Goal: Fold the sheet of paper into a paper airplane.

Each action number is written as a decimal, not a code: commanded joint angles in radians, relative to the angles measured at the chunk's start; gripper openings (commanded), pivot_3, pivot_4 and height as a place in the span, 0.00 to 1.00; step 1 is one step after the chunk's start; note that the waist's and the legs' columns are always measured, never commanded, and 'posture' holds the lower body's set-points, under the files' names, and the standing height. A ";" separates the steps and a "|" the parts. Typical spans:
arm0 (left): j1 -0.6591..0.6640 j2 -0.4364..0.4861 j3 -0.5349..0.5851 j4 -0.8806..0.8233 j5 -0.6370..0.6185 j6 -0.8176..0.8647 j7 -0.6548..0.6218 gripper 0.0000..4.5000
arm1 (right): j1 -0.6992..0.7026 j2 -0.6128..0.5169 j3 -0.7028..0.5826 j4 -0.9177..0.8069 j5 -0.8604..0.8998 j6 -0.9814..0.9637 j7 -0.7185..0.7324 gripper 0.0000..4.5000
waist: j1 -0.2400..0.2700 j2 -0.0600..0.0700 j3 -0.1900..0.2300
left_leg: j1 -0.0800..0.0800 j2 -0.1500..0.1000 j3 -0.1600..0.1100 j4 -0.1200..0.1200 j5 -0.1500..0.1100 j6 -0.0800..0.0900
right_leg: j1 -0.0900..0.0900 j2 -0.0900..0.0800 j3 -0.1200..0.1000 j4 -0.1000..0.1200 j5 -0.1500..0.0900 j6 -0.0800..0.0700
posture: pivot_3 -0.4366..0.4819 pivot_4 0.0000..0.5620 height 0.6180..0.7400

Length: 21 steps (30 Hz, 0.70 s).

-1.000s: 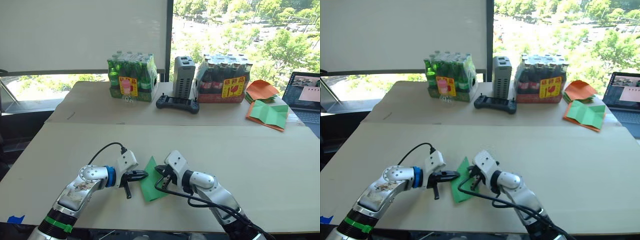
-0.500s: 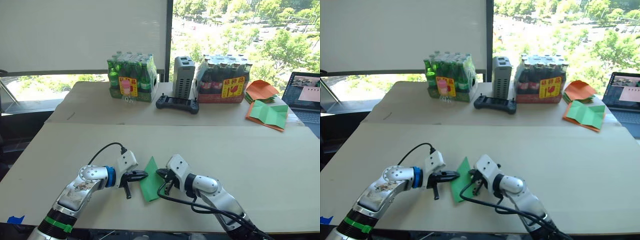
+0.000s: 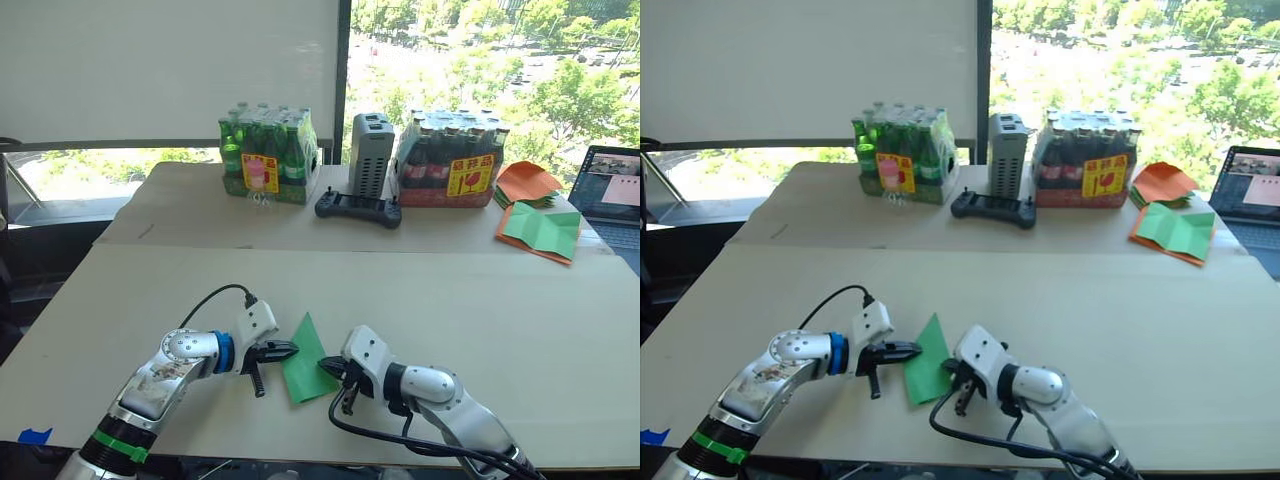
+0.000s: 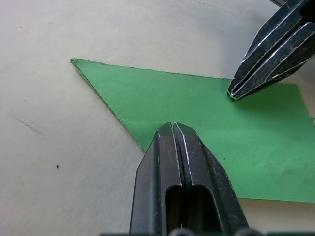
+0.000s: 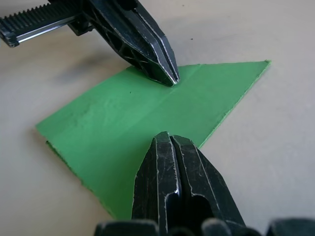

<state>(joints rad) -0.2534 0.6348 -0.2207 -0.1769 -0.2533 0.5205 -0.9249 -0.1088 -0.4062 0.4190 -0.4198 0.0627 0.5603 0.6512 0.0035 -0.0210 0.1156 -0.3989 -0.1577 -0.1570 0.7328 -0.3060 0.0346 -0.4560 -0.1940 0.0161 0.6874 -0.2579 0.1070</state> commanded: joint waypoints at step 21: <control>0.004 0.004 -0.016 0.039 0.026 -0.013 -0.009 0.01 | 0.131 -0.144 -0.059 -0.165 0.140 0.145 0.030 0.00 | 0.011 0.000 0.000 | 0.000 0.000 0.000 0.000 -0.002 0.003 | 0.002 0.000 -0.001 -0.003 0.000 0.000 | 0.48 0.27 0.47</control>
<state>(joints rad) -0.2572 0.6343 -0.2216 -0.1619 -0.2481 0.5004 -0.9338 0.0090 -0.5459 0.3674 -0.5988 0.1867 0.6612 0.6803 0.0144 -0.0212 0.1156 -0.3990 -0.1574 -0.1570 0.7327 -0.3076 0.0373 -0.4540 -0.1942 0.0155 0.6842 -0.2579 0.1071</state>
